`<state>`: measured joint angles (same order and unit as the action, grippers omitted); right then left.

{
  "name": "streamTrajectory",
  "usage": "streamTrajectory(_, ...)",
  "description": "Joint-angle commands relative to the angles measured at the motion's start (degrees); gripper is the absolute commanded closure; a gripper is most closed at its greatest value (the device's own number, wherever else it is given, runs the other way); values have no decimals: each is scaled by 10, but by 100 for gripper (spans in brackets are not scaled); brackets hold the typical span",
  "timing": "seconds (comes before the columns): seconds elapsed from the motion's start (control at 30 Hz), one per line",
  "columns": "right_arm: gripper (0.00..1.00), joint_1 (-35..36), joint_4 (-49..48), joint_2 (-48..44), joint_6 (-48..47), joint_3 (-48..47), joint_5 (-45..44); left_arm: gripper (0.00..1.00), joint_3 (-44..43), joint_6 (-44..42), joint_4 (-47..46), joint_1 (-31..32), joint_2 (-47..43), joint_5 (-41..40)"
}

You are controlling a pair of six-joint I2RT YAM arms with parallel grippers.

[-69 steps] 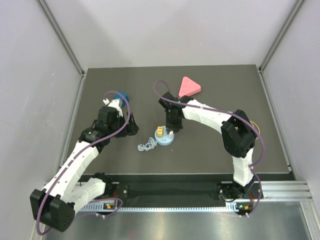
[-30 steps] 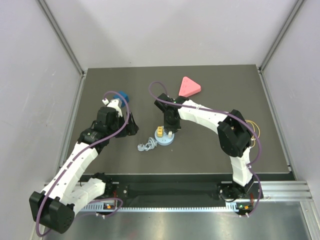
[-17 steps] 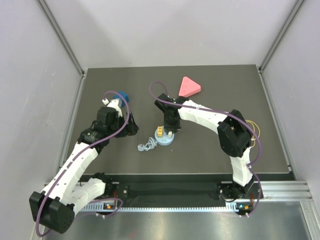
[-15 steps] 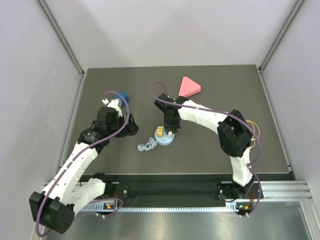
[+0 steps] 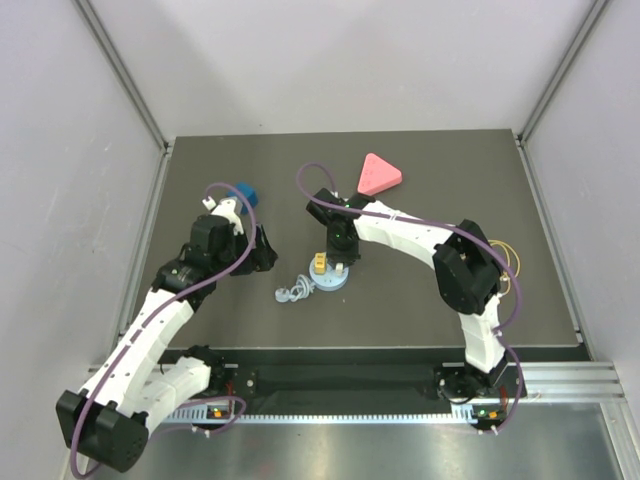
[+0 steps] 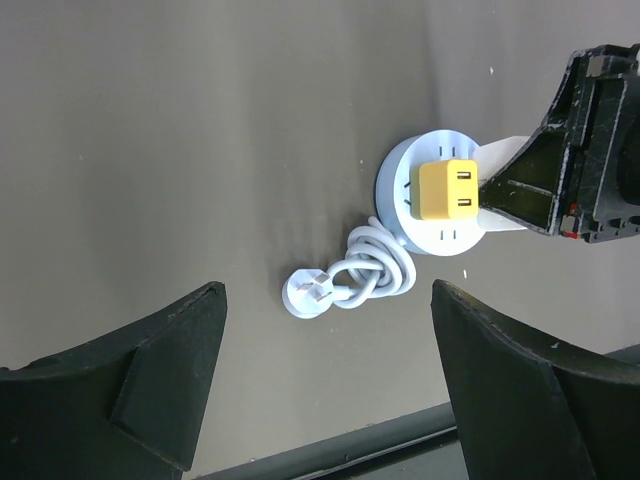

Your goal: Insert the plug

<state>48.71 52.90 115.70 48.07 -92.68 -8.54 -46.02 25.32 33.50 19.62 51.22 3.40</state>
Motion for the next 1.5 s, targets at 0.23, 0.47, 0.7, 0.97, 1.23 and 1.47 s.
streamTrajectory(0.23,100,8,19,99,-3,54,-23,12,-2,-6,-12,3,-15,3)
streamTrajectory(0.47,100,8,5,107,-10,69,-14,12,-1,-6,-11,3,-16,-1)
streamTrajectory(0.7,100,7,3,120,-11,70,-9,12,-2,-6,-11,3,-17,-3)
streamTrajectory(0.97,100,8,-4,129,-15,75,12,12,-1,-6,-11,3,-17,-1)
streamTrajectory(1.23,100,7,-2,128,-15,73,5,12,-2,-6,-10,5,-18,-2)
streamTrajectory(1.47,93,1,25,121,-19,21,-5,12,-1,-6,-10,5,-19,-2)
